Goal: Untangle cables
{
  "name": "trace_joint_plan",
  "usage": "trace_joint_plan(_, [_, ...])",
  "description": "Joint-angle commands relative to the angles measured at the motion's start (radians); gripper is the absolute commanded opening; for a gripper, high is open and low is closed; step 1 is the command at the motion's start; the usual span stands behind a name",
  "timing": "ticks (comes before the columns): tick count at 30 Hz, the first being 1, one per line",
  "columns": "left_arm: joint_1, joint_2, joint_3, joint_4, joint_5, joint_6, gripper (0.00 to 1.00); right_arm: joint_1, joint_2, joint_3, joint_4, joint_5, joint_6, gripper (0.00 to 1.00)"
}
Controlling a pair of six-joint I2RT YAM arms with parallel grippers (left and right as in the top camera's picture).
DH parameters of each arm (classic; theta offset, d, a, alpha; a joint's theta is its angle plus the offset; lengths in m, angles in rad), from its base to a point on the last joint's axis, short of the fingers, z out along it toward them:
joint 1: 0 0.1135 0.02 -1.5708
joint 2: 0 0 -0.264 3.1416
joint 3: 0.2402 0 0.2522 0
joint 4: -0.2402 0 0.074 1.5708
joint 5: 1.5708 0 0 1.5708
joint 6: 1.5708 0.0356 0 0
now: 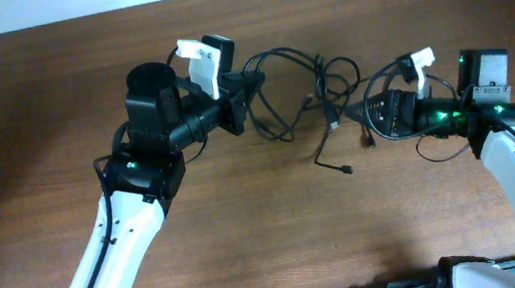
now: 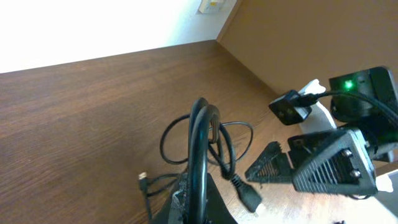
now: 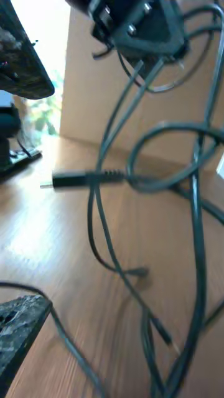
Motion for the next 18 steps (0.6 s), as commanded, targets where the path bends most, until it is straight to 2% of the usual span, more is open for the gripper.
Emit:
trace_joint_plan(1, [0.002, -0.004, 0.008, 0.011, 0.040, -0.045, 0.00, 0.045, -0.008, 0.005, 0.035, -0.079, 0.011, 0.98])
trace_joint_plan(5, [0.002, -0.004, 0.008, 0.034, 0.078, -0.134, 0.00, 0.106, -0.008, 0.005, 0.106, -0.060, 0.010, 0.96])
trace_joint_plan(8, [0.002, -0.004, 0.008, 0.037, 0.087, -0.135, 0.00, 0.152, -0.007, 0.005, 0.133, -0.005, 0.007, 0.83])
trace_joint_plan(9, [0.002, -0.004, 0.008, 0.037, 0.094, -0.137, 0.00, 0.165, -0.007, 0.005, 0.133, 0.032, 0.007, 0.81])
trace_joint_plan(11, [0.002, -0.004, 0.008, 0.037, 0.101, -0.137, 0.00, 0.177, -0.007, 0.005, 0.133, 0.046, 0.007, 0.66])
trace_joint_plan(12, [0.002, -0.004, 0.008, 0.037, 0.100, -0.137, 0.00, 0.178, -0.007, 0.005, 0.132, 0.045, 0.008, 0.51])
trace_joint_plan(14, [0.002, -0.004, 0.008, 0.037, 0.100, -0.137, 0.00, 0.178, -0.007, 0.005, 0.129, 0.046, 0.008, 0.29])
trace_joint_plan(18, [0.002, -0.004, 0.008, 0.037, 0.096, -0.137, 0.00, 0.178, -0.007, 0.005, 0.128, 0.045, 0.015, 0.13])
